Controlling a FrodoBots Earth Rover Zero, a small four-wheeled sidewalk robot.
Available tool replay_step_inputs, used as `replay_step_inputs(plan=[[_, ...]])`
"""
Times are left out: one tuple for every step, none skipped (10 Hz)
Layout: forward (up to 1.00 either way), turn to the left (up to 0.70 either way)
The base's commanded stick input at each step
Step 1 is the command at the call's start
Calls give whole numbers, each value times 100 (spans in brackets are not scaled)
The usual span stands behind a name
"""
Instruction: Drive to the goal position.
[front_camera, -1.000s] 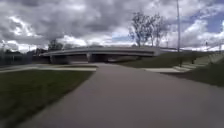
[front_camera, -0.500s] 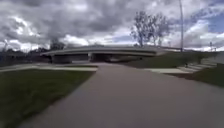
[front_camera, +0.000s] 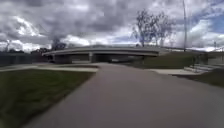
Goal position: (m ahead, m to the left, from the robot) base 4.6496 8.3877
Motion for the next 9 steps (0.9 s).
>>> replay_step_inputs(plan=[[100,0],[100,0],[100,0],[100,0],[100,0],[100,0],[100,0],[100,0],[100,0]])
